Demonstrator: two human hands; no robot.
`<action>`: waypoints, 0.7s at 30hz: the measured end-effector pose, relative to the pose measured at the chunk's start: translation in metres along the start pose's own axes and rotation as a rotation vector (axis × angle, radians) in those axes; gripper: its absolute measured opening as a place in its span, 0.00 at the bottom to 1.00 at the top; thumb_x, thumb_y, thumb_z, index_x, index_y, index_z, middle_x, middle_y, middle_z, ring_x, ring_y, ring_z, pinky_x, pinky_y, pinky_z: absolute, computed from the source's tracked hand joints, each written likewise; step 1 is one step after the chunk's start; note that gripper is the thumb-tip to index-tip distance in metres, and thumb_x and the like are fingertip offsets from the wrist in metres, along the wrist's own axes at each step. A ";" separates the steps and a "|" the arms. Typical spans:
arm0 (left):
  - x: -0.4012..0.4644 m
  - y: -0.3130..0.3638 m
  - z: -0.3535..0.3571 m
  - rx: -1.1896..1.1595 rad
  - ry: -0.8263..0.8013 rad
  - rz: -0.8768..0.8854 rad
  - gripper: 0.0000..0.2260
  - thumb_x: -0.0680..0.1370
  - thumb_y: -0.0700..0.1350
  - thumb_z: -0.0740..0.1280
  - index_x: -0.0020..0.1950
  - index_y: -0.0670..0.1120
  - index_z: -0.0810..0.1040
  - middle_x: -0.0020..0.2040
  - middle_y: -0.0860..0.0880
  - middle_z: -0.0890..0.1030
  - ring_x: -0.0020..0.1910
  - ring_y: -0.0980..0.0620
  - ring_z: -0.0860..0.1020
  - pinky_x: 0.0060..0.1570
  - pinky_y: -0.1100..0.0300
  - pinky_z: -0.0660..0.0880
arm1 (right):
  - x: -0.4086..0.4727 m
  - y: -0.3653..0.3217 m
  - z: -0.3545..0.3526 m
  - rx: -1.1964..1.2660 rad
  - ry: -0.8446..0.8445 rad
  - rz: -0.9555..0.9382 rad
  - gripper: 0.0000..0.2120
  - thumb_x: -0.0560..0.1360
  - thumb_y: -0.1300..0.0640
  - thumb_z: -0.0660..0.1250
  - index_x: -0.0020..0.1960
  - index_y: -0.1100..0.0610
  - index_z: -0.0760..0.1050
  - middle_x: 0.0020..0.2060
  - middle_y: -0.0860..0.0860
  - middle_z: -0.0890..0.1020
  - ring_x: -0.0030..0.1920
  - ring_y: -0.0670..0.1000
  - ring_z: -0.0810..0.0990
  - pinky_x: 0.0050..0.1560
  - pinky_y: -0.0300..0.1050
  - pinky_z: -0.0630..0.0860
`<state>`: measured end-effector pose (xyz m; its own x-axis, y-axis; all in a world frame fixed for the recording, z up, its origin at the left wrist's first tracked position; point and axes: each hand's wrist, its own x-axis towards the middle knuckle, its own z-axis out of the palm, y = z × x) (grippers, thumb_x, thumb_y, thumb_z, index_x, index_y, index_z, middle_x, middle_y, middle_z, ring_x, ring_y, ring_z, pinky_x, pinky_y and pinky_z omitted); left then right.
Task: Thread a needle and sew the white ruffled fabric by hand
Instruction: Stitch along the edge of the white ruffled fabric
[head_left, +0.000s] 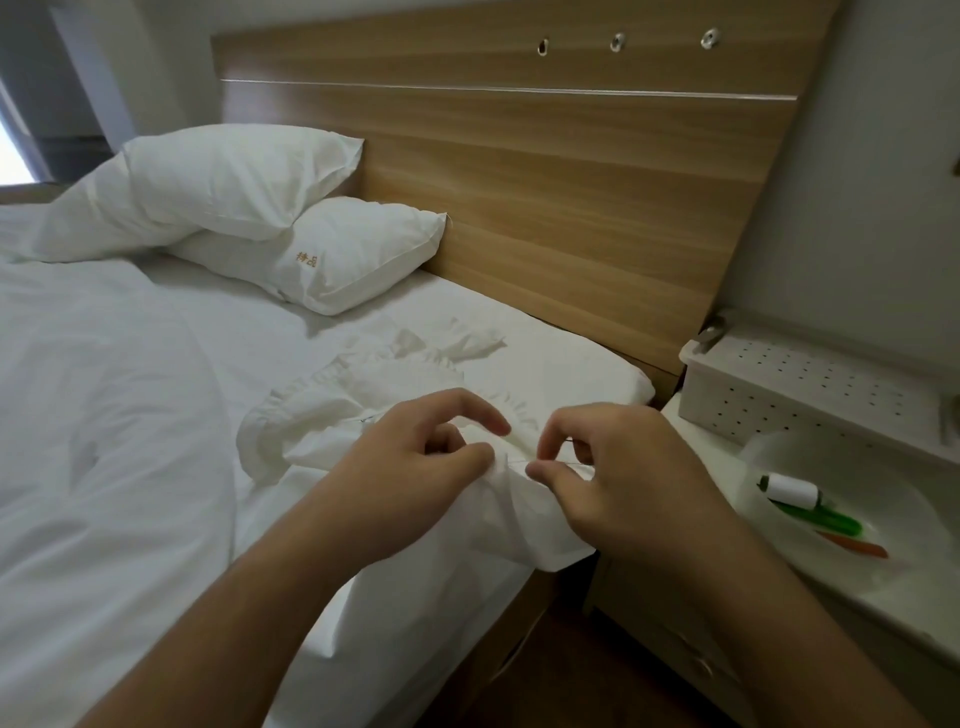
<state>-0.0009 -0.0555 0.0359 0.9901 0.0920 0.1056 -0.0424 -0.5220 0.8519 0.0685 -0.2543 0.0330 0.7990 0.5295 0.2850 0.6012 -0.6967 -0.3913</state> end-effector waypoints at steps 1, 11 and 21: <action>-0.001 0.001 0.000 -0.001 -0.016 0.031 0.07 0.83 0.48 0.69 0.53 0.60 0.85 0.30 0.52 0.75 0.29 0.55 0.71 0.33 0.60 0.69 | 0.001 0.001 0.002 0.011 0.035 0.016 0.07 0.76 0.43 0.73 0.48 0.45 0.81 0.35 0.35 0.75 0.36 0.41 0.76 0.37 0.31 0.68; -0.001 0.002 -0.001 0.077 -0.078 0.089 0.08 0.82 0.53 0.70 0.48 0.57 0.88 0.43 0.49 0.86 0.45 0.48 0.83 0.48 0.51 0.78 | 0.003 0.004 0.003 0.450 0.250 0.224 0.11 0.74 0.49 0.77 0.36 0.50 0.82 0.27 0.45 0.78 0.30 0.44 0.76 0.30 0.37 0.71; 0.000 -0.002 -0.003 -0.040 0.029 0.003 0.14 0.83 0.40 0.68 0.50 0.57 0.88 0.50 0.57 0.87 0.51 0.52 0.85 0.62 0.47 0.81 | 0.000 0.002 -0.012 0.846 0.054 0.117 0.09 0.76 0.60 0.75 0.37 0.59 0.83 0.25 0.49 0.77 0.26 0.44 0.71 0.30 0.36 0.69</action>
<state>-0.0013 -0.0524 0.0357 0.9857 0.1157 0.1224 -0.0509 -0.4881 0.8713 0.0697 -0.2612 0.0432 0.8680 0.4378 0.2346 0.3230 -0.1387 -0.9362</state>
